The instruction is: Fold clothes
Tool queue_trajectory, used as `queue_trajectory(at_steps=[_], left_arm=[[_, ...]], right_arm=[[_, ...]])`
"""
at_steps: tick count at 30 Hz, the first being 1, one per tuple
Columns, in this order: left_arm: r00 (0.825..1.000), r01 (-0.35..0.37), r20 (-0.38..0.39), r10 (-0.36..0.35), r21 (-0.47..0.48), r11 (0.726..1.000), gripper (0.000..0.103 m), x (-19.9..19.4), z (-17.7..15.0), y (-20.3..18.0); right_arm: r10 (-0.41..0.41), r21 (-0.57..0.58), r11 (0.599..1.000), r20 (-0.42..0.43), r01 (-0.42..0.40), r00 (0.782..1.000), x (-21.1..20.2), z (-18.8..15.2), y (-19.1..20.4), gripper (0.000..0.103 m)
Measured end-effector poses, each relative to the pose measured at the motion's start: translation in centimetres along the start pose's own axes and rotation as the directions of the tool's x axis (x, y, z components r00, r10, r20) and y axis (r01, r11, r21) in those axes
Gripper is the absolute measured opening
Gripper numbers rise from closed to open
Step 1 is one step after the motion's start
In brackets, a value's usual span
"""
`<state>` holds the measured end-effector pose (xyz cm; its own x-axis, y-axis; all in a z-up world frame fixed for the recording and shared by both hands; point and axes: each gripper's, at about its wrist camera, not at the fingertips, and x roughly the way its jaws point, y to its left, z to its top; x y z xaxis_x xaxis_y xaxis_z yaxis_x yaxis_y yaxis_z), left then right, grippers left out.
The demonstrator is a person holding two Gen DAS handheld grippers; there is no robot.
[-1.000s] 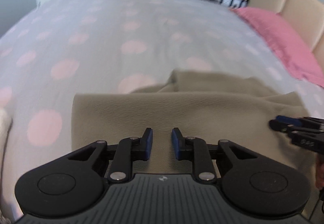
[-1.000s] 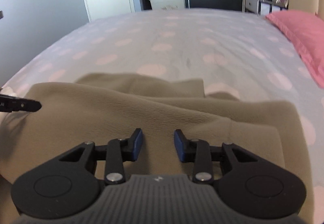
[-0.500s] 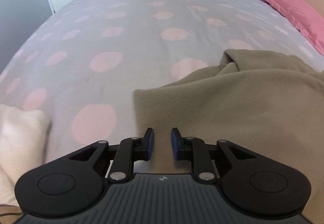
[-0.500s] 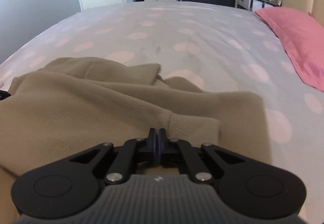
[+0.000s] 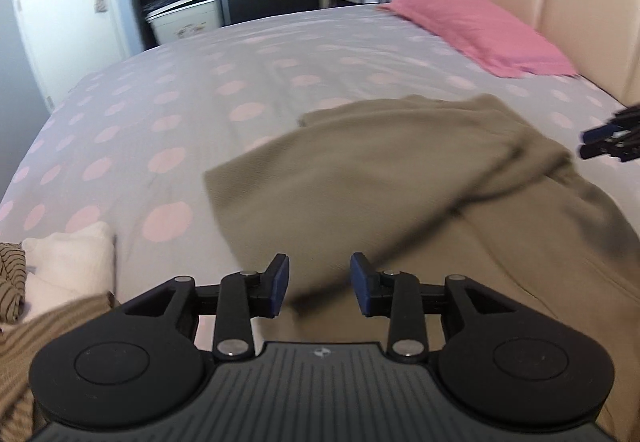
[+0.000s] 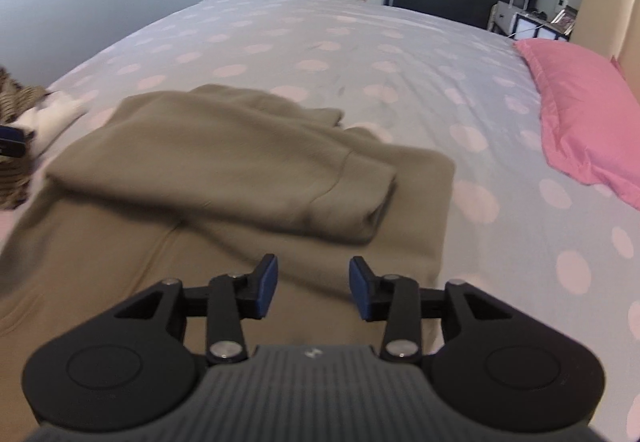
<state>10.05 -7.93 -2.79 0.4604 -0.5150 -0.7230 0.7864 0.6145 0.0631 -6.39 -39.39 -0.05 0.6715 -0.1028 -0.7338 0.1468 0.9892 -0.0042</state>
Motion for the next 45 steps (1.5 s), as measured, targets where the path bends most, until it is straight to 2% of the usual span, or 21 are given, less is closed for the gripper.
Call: queue_trajectory(at_steps=[4,7,10,14,18,21,25,28,30,33,36,37,38,40,42,45], left_arm=[[0.997,0.082,-0.015,-0.081,0.104,0.991,0.038,-3.0,-3.4,-6.5],[0.992,0.128,-0.038,-0.123,0.179,0.975,0.039,-3.9,-6.5,-11.5],[0.979,0.202,-0.089,-0.185,0.253,0.946,0.039,-4.2,-9.8,-16.0],[0.960,0.274,-0.176,-0.220,0.411,0.869,0.039,-4.5,-13.6,-21.2],[0.951,0.307,-0.211,-0.226,0.546,0.780,0.045,-4.8,-16.4,-24.3],[0.953,0.301,-0.223,-0.206,0.606,0.736,0.050,-4.9,-18.3,-25.4],[0.963,0.266,-0.218,-0.157,0.689,0.674,0.059,-4.9,-20.7,-26.6],[0.969,0.246,-0.216,-0.124,0.753,0.610,0.065,-4.8,-22.5,-27.6],[0.972,0.232,-0.213,-0.100,0.787,0.572,0.069,-4.4,-23.4,-28.1],[0.978,0.201,-0.196,-0.066,0.835,0.513,0.071,-3.8,-24.7,-28.8],[0.979,0.201,-0.196,-0.065,0.840,0.503,0.069,-3.8,-24.6,-28.8],[0.979,0.201,-0.195,-0.067,0.834,0.513,0.061,-3.8,-24.3,-28.7],[0.978,0.202,-0.194,-0.071,0.821,0.534,0.058,-3.8,-23.9,-28.6],[0.978,0.203,-0.194,-0.078,0.788,0.582,0.044,-3.8,-23.0,-28.2],[0.981,0.185,-0.179,-0.070,0.784,0.592,0.035,-3.8,-22.7,-27.8],[0.984,0.170,-0.166,-0.061,0.793,0.585,0.031,-3.9,-22.9,-27.8]], right_arm=[[0.107,-0.103,0.988,-0.048,-0.112,0.993,-3.1,-3.6,4.7,0.053],[0.171,-0.247,0.951,-0.086,-0.187,0.982,-4.8,-7.2,9.0,0.058],[0.214,-0.311,0.919,-0.121,-0.242,0.969,-5.8,-10.7,11.9,0.058],[0.234,-0.424,0.862,-0.151,-0.277,0.960,-7.4,-14.4,15.8,0.058],[0.233,-0.593,0.749,-0.184,-0.297,0.955,-8.6,-18.3,20.0,0.058],[0.235,-0.679,0.662,-0.215,-0.318,0.948,-9.2,-20.7,22.3,0.058],[0.213,-0.739,0.583,-0.261,-0.337,0.942,-9.3,-23.4,23.8,0.058],[0.184,-0.781,0.527,-0.280,-0.335,0.942,-9.1,-25.2,24.6,0.059],[0.170,-0.810,0.490,-0.275,-0.323,0.946,-9.1,-26.2,25.0,0.064],[0.147,-0.842,0.452,-0.255,-0.294,0.956,-8.7,-27.4,25.4,0.067],[0.142,-0.849,0.446,-0.244,-0.282,0.959,-8.5,-27.7,25.4,0.067],[0.139,-0.849,0.451,-0.238,-0.276,0.961,-8.5,-27.6,25.2,0.063],[0.133,-0.849,0.459,-0.226,-0.262,0.965,-8.4,-27.4,25.0,0.059],[0.127,-0.842,0.480,-0.210,-0.245,0.970,-8.6,-26.9,24.8,0.042],[0.112,-0.847,0.484,-0.191,-0.222,0.975,-8.6,-26.8,24.6,0.034],[0.079,-0.909,0.378,-0.157,-0.175,0.984,-8.6,-28.1,25.1,0.034]])
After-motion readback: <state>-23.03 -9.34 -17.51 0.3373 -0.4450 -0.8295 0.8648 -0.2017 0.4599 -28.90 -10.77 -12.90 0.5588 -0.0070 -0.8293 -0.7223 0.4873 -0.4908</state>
